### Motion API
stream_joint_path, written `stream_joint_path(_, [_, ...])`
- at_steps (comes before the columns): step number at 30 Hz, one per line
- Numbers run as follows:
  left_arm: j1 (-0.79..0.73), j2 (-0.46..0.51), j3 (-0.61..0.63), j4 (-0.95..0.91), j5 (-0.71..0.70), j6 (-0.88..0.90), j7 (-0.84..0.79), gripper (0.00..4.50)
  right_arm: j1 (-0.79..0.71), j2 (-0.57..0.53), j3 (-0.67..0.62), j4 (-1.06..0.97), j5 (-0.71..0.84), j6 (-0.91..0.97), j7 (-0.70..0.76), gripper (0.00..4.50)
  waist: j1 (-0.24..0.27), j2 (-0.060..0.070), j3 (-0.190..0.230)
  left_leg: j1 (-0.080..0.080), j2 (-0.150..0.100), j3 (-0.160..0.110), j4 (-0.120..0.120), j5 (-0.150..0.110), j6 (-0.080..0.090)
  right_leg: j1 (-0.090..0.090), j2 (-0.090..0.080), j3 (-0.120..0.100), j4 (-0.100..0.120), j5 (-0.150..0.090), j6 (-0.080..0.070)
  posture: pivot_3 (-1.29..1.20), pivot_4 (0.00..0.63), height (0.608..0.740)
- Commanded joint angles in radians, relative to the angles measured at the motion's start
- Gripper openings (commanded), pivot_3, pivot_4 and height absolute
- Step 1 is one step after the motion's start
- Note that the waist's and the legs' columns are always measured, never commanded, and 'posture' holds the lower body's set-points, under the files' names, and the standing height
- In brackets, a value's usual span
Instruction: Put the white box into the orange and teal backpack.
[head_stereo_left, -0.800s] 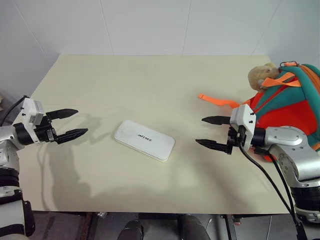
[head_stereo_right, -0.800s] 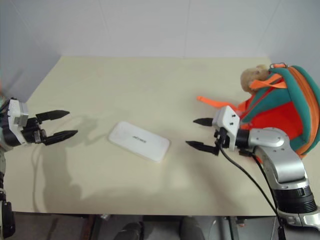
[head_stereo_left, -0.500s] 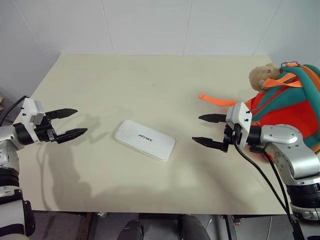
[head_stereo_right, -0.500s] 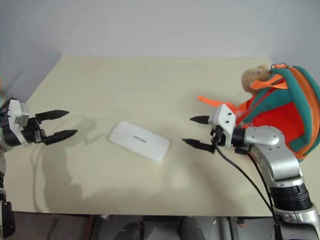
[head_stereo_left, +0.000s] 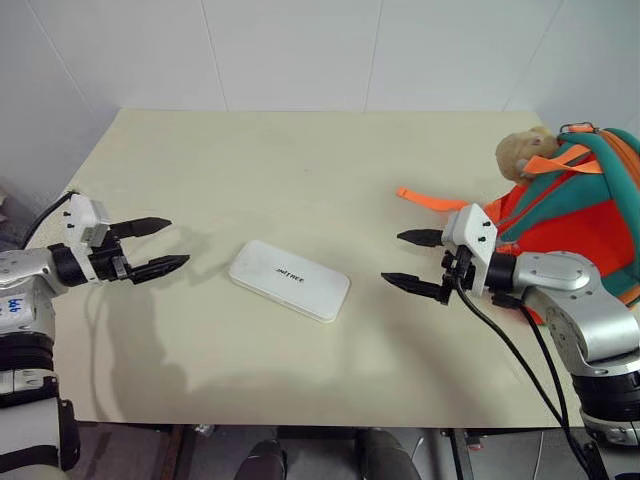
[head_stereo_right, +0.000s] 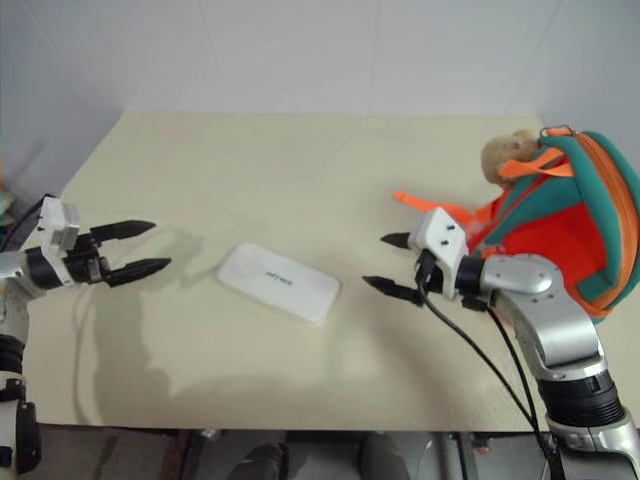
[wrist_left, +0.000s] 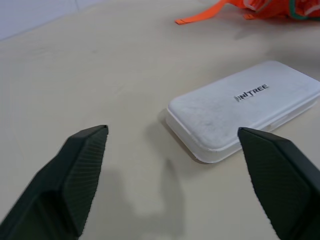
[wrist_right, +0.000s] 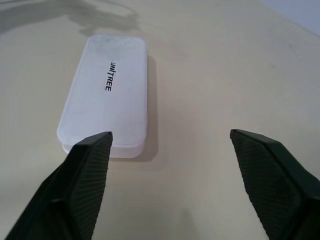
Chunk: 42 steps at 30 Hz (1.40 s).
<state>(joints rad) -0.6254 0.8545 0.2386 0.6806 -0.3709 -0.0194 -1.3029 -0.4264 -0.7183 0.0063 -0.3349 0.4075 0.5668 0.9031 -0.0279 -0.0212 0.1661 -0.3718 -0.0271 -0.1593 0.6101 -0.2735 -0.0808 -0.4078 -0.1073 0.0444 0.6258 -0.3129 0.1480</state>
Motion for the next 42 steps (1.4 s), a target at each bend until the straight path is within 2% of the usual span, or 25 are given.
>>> stream_joint_path(1, [-0.029,-0.006,-0.008,0.004,0.019,0.008,0.029,2.99,0.006,0.011,0.010,-0.079,0.016,0.031,-0.030,3.25,-0.001,0.000,0.000,0.000,0.000,0.000,0.000,0.000,0.000,0.000,0.000,0.000,0.000,0.000,0.000,0.00,0.150,0.740])
stream_joint_path(10, [-0.127,-0.033,-0.080,0.155,0.103,-0.041,0.014,0.16,0.031,0.009,0.072,-0.114,-0.050,0.115,-0.123,0.15,0.000,-0.001,0.000,0.000,0.000,0.001,0.001,-0.002,0.004,0.000,0.000,0.001,0.000,0.001,0.001,0.00,0.150,0.740])
stream_joint_path(11, [-0.143,-0.038,-0.085,0.181,0.112,-0.040,0.017,0.00,0.033,0.009,0.080,-0.116,-0.058,0.128,-0.132,0.14,0.000,-0.001,0.000,0.000,0.000,0.001,0.001,-0.002,0.004,0.000,0.000,0.001,0.000,0.001,0.001,0.00,0.150,0.740])
stream_joint_path(22, [-0.279,-0.134,-0.169,0.398,0.230,-0.032,0.071,0.00,0.035,0.017,0.211,-0.093,-0.191,0.210,-0.214,0.12,-0.003,-0.002,0.000,-0.001,-0.001,0.001,0.003,-0.003,0.006,0.000,0.000,0.001,0.000,0.001,0.001,0.00,0.150,0.740])
stream_joint_path(30, [-0.344,-0.206,-0.184,0.459,0.271,-0.034,0.097,0.00,0.009,0.096,0.274,-0.130,-0.199,0.266,-0.236,0.12,-0.002,-0.004,0.001,-0.001,-0.001,0.001,0.003,-0.003,0.006,0.000,0.000,0.001,0.000,0.001,0.002,0.00,0.150,0.740])
stream_joint_path(35, [-0.359,-0.214,-0.198,0.478,0.293,-0.025,0.084,0.00,-0.026,0.145,0.332,-0.086,-0.246,0.279,-0.269,0.12,-0.003,-0.005,0.001,-0.001,-0.001,0.001,0.003,-0.003,0.006,0.000,0.000,0.001,0.000,0.001,0.002,0.00,0.150,0.740])
stream_joint_path(42, [-0.344,-0.205,-0.223,0.471,0.322,0.001,0.066,0.00,-0.046,0.181,0.343,-0.077,-0.260,0.281,-0.277,0.12,-0.002,-0.005,0.001,-0.001,-0.001,0.001,0.003,-0.004,0.006,0.000,0.000,0.001,0.001,0.001,0.002,0.00,0.150,0.740])
